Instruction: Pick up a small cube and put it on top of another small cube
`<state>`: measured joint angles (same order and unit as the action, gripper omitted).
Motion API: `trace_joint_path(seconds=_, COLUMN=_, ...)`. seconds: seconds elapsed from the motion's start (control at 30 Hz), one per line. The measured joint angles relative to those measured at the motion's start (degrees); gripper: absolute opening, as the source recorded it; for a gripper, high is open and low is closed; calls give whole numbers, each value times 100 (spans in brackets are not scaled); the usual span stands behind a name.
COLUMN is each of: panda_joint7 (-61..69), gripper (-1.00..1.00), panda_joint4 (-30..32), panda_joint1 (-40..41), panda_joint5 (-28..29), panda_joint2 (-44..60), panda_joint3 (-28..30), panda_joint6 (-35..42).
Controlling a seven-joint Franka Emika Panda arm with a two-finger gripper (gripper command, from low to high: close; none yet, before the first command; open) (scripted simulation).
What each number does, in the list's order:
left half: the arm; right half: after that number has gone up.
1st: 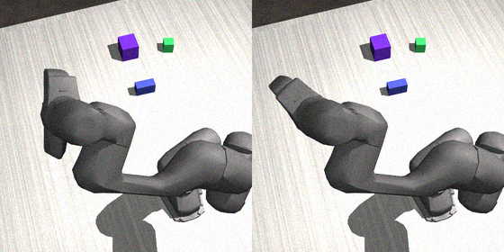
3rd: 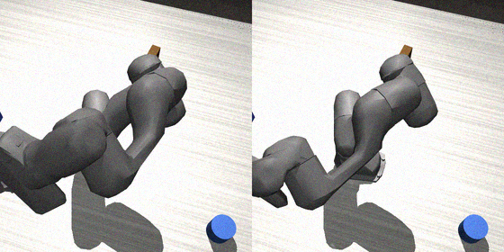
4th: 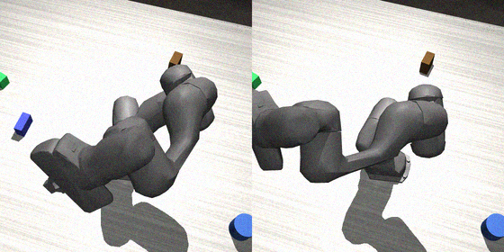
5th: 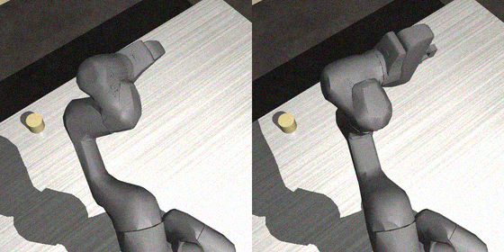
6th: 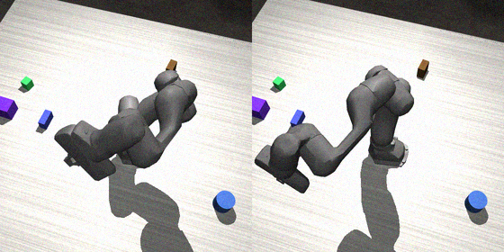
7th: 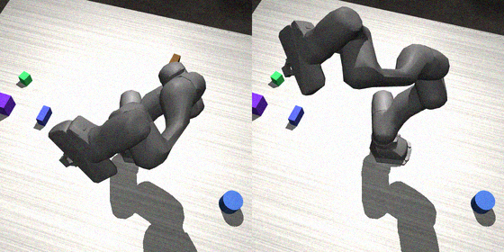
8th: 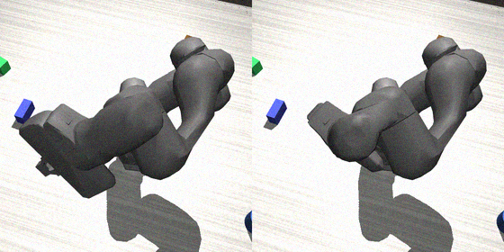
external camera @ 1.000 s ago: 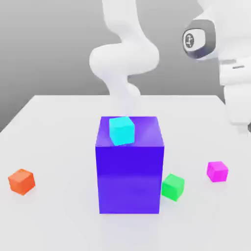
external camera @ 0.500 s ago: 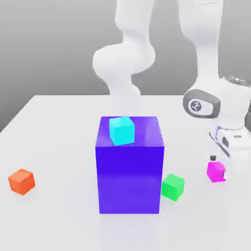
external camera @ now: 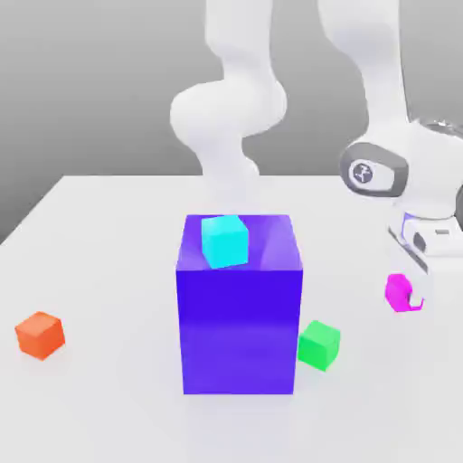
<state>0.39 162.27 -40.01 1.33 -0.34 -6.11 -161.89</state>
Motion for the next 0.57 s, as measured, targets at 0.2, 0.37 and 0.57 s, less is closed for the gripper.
trace_joint_path(seconds=0.2, panda_joint7=792, gripper=-100, panda_joint4=529, panda_joint1=869, panda_joint5=68, panda_joint2=-1210, panda_joint3=857, panda_joint6=681)
trace_joint_path(seconds=0.37, panda_joint7=1020, gripper=-100, panda_joint4=596, panda_joint1=991, panda_joint5=-16, panda_joint2=-689, panda_joint3=1080, panda_joint6=96)
trace_joint_path(seconds=0.57, panda_joint7=1126, gripper=100, panda_joint4=565, panda_joint1=968, panda_joint5=-168, panda_joint2=84, panda_joint3=1047, panda_joint6=-644)
